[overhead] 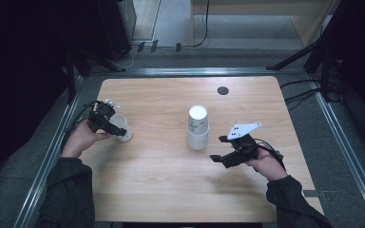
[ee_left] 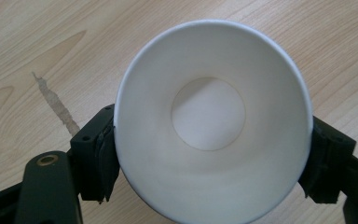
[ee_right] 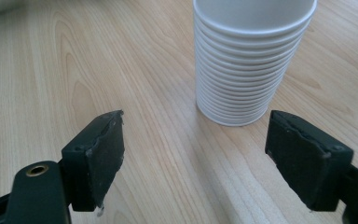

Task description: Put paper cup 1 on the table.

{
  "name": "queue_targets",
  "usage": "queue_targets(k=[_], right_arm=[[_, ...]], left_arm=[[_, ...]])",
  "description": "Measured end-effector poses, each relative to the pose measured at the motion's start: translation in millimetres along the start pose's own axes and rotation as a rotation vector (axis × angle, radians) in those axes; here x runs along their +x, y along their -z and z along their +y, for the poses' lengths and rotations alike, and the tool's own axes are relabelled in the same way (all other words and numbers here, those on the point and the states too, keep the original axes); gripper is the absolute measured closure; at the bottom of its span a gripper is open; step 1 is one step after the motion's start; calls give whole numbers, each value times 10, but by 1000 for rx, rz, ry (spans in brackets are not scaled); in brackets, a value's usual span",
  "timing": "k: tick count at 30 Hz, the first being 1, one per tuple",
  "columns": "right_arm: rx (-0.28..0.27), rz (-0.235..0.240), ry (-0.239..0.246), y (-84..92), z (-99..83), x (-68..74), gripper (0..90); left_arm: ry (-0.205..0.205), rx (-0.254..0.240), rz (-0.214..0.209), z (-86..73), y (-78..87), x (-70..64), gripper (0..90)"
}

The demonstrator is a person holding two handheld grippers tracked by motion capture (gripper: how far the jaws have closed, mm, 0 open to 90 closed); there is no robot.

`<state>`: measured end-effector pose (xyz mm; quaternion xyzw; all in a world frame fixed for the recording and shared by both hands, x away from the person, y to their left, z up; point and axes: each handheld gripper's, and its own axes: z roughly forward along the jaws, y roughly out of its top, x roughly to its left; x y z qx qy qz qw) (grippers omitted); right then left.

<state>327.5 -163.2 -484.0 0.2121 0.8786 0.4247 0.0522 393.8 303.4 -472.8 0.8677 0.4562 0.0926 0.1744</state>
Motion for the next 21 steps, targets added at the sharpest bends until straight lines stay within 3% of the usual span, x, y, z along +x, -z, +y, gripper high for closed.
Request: queue_targets(k=[12, 21], right_arm=[[4, 8, 7, -14, -2, 2, 199], [9, 9, 5, -16, -3, 4, 199]], left_arm=[[-12, -3, -42, 11, -36, -33, 148], [19, -24, -52, 3, 42, -22, 126]])
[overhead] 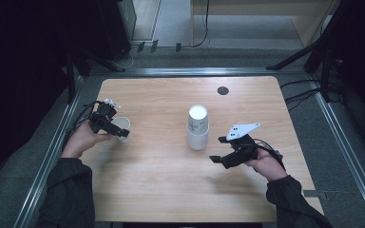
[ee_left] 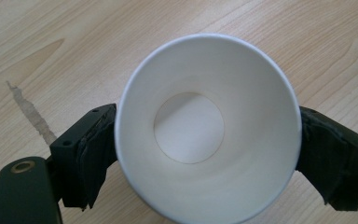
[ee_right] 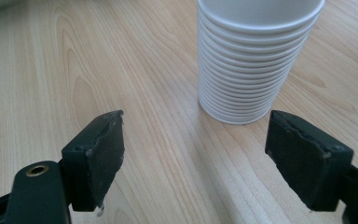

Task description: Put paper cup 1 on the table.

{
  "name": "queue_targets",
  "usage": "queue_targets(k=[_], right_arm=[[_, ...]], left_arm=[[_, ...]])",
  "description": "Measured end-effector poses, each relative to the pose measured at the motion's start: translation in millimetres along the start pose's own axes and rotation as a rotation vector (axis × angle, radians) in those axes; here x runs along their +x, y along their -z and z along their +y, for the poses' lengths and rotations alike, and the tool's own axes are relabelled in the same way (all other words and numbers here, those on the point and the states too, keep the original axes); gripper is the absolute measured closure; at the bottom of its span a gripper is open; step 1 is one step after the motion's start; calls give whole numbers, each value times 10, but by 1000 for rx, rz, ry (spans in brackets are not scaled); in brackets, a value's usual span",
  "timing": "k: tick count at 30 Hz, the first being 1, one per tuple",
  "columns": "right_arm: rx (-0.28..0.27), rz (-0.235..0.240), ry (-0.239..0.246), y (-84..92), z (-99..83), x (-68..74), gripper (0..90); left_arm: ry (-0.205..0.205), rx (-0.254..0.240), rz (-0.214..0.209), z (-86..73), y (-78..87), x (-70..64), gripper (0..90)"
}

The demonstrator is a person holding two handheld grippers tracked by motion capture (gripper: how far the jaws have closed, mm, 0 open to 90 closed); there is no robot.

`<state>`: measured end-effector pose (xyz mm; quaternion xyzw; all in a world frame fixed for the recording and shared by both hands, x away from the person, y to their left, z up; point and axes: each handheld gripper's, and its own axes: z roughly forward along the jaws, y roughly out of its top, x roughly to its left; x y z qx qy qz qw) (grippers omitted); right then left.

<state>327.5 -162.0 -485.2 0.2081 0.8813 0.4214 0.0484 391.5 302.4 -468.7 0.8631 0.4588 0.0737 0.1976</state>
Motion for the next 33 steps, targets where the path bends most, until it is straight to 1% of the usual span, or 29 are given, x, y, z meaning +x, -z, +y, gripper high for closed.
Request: queue_targets(k=[2, 4, 8, 9, 13, 17, 25, 33], right_arm=[[1, 1, 1, 0, 0, 0, 199], [2, 2, 1, 0, -1, 3, 199], [3, 1, 2, 3, -2, 9, 199], [3, 0, 2, 4, -1, 11, 199], [3, 2, 2, 5, -1, 12, 199], [2, 1, 3, 7, -2, 6, 199], [3, 2, 4, 8, -2, 8, 199], [-6, 0, 2, 19, 1, 4, 199]], left_arm=[[13, -11, 0, 2, 44, 0, 126], [22, -28, -13, 0, 92, 6, 126], [21, -58, -23, -6, 176, -8, 126], [21, -63, -31, -7, 194, -6, 126], [25, -79, -29, -16, 252, -6, 127], [31, -104, -42, -21, 318, -10, 128], [17, -136, -49, 18, 424, -83, 128], [0, -164, -73, 80, 473, -185, 128]])
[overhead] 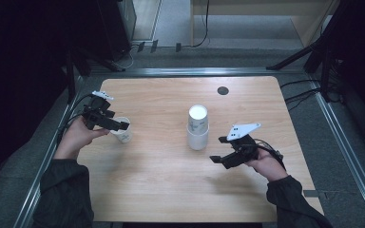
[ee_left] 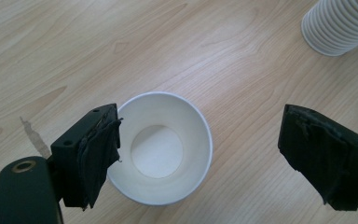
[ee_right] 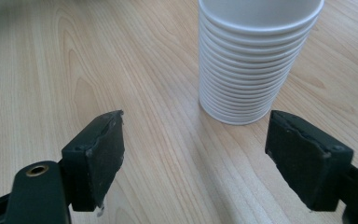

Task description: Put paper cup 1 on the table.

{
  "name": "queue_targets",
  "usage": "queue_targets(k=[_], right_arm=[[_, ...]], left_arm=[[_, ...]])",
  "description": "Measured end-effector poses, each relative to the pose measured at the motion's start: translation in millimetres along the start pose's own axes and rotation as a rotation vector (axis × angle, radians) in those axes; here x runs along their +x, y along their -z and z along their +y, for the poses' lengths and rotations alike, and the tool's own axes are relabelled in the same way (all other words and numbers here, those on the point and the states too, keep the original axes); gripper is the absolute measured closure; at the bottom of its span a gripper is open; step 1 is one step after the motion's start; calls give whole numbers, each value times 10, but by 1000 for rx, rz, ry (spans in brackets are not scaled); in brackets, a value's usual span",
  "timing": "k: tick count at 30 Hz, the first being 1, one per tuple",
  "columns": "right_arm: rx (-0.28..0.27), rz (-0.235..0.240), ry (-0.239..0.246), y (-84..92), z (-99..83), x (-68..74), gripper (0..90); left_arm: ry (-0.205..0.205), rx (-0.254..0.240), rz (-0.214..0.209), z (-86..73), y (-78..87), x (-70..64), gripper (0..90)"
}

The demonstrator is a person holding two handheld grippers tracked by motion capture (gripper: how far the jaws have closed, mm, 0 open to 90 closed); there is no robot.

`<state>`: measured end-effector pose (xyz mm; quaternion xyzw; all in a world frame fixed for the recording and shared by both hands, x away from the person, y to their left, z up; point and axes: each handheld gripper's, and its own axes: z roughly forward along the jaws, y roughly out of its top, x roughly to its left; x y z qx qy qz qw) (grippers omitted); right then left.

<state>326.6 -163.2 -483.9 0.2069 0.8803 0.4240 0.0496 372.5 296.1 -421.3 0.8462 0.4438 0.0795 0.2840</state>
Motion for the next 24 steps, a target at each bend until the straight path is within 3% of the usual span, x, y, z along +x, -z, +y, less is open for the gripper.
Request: queue_targets(k=[16, 19, 24], right_arm=[[-9, -16, 21, 24, 0, -12, 201], [-10, -18, 22, 20, 4, -17, 201], [-18, -26, 41, 19, 1, -22, 201]], left_arm=[[-58, -22, -46, 124, -24, -247, 129], [-64, -39, -96, 137, -28, -281, 129], [-78, -37, -91, 158, -35, -338, 129]])
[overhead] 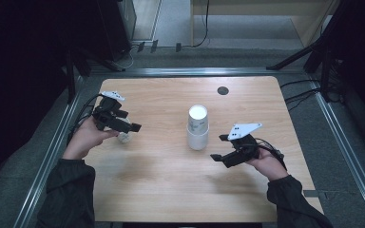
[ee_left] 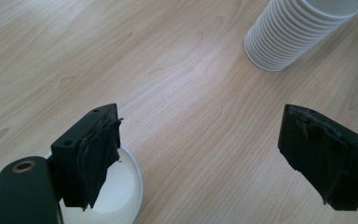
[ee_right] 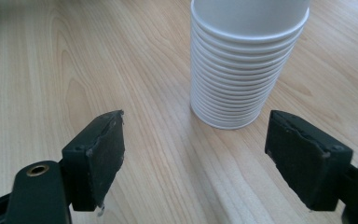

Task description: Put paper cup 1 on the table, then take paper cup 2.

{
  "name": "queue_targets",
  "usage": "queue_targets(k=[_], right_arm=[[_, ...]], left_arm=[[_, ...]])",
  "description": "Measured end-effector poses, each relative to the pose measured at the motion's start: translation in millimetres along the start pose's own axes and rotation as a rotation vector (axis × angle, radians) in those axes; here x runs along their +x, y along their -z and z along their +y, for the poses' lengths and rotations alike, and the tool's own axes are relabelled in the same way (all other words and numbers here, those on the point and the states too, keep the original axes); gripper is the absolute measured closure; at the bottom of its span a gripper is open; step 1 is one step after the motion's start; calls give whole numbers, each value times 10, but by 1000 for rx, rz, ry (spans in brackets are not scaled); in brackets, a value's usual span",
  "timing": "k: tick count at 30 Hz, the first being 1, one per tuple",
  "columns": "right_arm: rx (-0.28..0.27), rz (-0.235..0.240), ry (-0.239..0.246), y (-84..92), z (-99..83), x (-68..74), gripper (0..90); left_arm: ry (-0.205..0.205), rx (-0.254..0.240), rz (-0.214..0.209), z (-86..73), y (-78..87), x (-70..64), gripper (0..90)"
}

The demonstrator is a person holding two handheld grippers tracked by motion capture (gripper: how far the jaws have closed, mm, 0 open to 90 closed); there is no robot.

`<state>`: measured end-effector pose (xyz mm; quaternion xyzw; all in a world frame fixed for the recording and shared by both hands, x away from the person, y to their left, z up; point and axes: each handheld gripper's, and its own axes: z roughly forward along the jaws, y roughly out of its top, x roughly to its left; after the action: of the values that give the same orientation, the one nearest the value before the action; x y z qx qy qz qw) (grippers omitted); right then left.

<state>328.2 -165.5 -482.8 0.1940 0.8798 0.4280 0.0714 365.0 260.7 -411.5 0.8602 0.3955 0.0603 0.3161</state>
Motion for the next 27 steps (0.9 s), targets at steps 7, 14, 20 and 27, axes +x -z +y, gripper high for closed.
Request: queue_targets(k=[7, 14, 20, 27], right_arm=[[-12, -17, -28, 8, 11, -20, 190], [0, 4, -64, 59, 71, -39, 147], [10, -6, -60, 95, 116, -61, 140], [8, -5, -66, 114, 163, -116, 144]], left_arm=[[-32, -7, -12, 43, -27, -141, 129], [-66, -39, -85, 71, -68, -297, 131], [-109, -29, -95, 110, -167, -447, 132], [-151, -27, -121, 120, -315, -655, 133]])
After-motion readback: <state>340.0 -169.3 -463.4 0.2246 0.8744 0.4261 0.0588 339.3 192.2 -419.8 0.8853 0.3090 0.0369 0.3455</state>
